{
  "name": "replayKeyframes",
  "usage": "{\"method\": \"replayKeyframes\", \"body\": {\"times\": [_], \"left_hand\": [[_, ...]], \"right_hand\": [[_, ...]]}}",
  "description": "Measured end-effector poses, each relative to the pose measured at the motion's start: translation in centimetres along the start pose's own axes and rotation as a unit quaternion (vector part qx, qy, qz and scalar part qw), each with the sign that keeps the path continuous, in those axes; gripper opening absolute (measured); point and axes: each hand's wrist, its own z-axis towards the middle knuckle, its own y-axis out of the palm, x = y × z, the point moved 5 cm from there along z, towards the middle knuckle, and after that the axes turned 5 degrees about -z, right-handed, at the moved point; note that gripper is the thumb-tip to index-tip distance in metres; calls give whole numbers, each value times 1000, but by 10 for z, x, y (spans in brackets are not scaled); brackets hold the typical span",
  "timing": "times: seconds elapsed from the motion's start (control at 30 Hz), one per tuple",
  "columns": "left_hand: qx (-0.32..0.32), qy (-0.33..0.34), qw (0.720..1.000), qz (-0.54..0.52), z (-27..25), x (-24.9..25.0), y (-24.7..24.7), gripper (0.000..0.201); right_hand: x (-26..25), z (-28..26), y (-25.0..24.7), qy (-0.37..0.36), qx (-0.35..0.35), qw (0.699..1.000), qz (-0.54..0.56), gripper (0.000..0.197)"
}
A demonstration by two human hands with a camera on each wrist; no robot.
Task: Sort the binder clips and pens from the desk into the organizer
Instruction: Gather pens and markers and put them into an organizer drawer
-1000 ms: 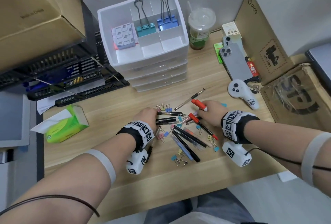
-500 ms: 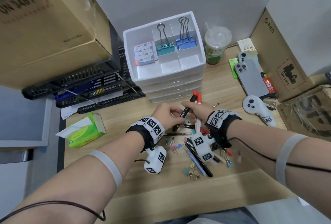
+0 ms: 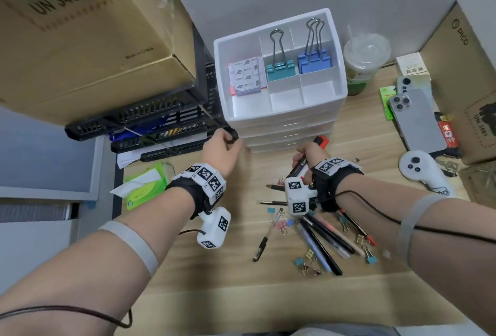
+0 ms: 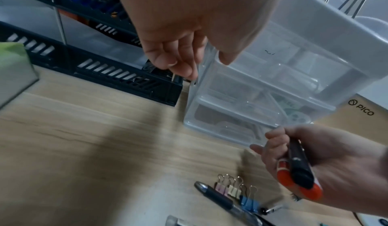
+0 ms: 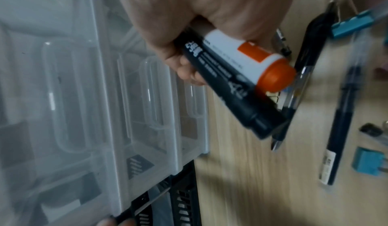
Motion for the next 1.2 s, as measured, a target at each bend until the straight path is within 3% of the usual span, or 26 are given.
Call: {"method": "replayKeyframes", "body": {"times": [0.17,0.4,0.87,1.0,1.2], "left_hand": [[-4,33,999,-37,0,14,1,34],[-14,29,999,-19,4,10,13,42],[-39,9,999,18,-2,19,16,45],[-42,-9,999,33,-3,22,17,46],[-47,-14,998,36,-5,28,11,47]], "right_hand": [[-1,8,13,22,-33,996,74,30],[8,13,24,67,-50,982,172,28],[27,0,9,81,-57,975,197,22],[36,-4,-2,78,-38,981,173,21],[25,1,-12,-2,-2,999,45,31]]}}
